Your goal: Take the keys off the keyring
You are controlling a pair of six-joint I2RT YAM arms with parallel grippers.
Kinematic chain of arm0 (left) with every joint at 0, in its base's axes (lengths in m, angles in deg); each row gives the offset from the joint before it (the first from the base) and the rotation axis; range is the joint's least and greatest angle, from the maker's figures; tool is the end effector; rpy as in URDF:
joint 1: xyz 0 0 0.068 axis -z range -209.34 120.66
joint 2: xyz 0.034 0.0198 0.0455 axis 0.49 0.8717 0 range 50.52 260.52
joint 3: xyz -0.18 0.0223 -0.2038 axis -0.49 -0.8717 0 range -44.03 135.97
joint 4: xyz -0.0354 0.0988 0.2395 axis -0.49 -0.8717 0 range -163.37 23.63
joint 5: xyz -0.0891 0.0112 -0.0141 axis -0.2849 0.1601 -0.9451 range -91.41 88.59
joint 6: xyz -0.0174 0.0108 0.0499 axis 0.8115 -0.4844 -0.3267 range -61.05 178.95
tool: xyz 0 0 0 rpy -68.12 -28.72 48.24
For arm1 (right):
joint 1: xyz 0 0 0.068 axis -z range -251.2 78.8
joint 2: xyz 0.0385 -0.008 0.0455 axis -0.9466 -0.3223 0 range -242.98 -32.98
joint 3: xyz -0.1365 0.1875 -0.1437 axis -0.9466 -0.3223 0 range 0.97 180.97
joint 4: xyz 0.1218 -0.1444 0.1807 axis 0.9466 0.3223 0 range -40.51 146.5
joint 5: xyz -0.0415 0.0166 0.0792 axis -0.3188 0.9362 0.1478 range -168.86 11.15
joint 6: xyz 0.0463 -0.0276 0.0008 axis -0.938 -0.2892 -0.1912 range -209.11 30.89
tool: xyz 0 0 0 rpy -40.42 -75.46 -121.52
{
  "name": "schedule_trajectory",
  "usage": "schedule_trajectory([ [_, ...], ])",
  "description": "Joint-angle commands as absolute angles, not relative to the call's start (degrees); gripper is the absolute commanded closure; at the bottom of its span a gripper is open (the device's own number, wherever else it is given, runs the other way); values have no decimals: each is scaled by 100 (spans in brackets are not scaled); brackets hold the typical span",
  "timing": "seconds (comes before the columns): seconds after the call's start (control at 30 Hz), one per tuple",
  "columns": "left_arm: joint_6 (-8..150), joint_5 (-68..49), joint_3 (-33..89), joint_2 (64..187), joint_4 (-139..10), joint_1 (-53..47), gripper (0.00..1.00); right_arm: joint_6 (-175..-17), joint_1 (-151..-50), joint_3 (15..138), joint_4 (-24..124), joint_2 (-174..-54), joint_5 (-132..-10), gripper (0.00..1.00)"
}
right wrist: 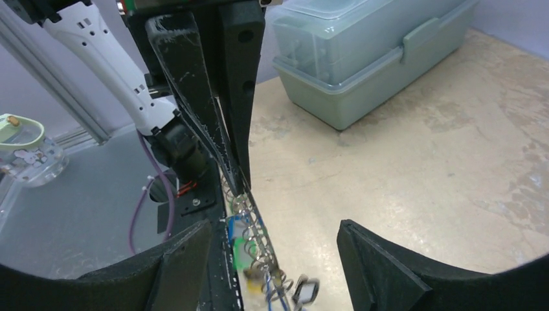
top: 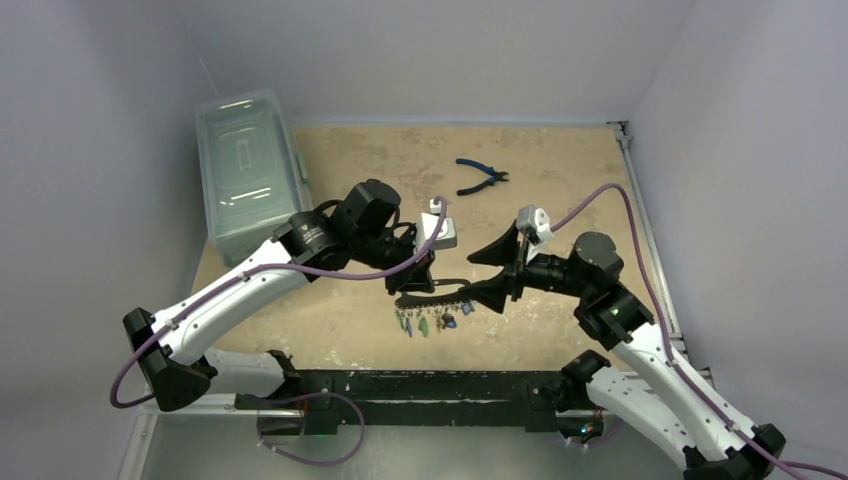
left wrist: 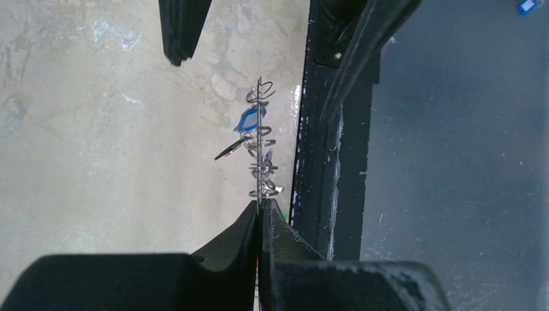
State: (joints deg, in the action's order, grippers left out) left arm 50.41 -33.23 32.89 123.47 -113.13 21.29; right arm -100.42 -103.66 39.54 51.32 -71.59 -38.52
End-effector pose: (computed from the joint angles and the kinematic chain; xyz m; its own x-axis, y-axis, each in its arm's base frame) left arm 0.1500 -0.2124 0.3719 -0.2921 0.5550 -0.7789 0.9563 0.1591 -0.2452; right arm 0.1225 0.1052 0.3348 -0.2142 0.0409 -0.9759 -0.9310 0.2937 0.2167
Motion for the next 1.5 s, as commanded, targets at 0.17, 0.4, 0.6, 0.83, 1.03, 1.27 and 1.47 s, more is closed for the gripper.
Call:
schedule_trajectory([
  [0.17,5187,-3742,3665,12183,-10965,2085,100,-10221,-10439,3853,4400,-7379,-3114,24],
  [0.4,5200,-3679,3756,12209,-10842,2080,100,-10383,-10637,3772,4432,-7078,-3689,20],
  [0.6,5209,-3821,3830,12231,-10721,2013,100,-10424,-10830,3784,4355,-7340,-3664,23],
  [0.83,5248,-4111,3855,12195,-10618,1806,100,-10353,-11032,3834,4292,-7532,-3574,54],
  [1.03,5360,-3873,3734,12057,-10497,1743,100,-10473,-11039,3844,4162,-7449,-3800,100],
  [1.27,6287,-2326,3332,11330,-9676,1551,51,-10512,-11033,3965,4322,-7240,-4455,100],
  [1.47,7105,-412,2478,10085,-8987,1518,4,-10635,-11039,4164,4510,-6959,-4908,100],
])
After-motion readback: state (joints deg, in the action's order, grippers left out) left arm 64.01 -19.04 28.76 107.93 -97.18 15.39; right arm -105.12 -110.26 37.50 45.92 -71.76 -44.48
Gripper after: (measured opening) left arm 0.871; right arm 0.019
